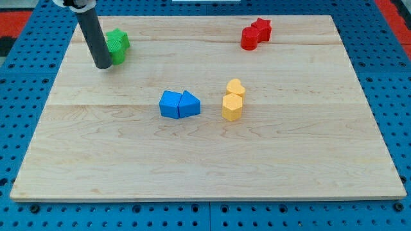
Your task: Separate the green circle and the green star
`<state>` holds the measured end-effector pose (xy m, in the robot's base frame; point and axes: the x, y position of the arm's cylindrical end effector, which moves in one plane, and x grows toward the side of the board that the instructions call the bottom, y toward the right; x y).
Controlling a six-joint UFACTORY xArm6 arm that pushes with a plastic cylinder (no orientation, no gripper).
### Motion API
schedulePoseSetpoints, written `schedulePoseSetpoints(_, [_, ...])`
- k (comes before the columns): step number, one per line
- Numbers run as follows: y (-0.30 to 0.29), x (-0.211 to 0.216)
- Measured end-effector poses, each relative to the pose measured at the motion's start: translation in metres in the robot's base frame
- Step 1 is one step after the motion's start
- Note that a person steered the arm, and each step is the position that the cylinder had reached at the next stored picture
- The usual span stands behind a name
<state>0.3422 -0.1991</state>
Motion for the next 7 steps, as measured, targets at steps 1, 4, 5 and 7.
schedulePoseSetpoints(1, [-0.001,0.003])
schedulePoseSetpoints(4, [-0.035,-0.003])
schedulePoseSetpoints(5, [-0.036,-0.019])
schedulePoseSetpoints(7, [-0.008,-0.029])
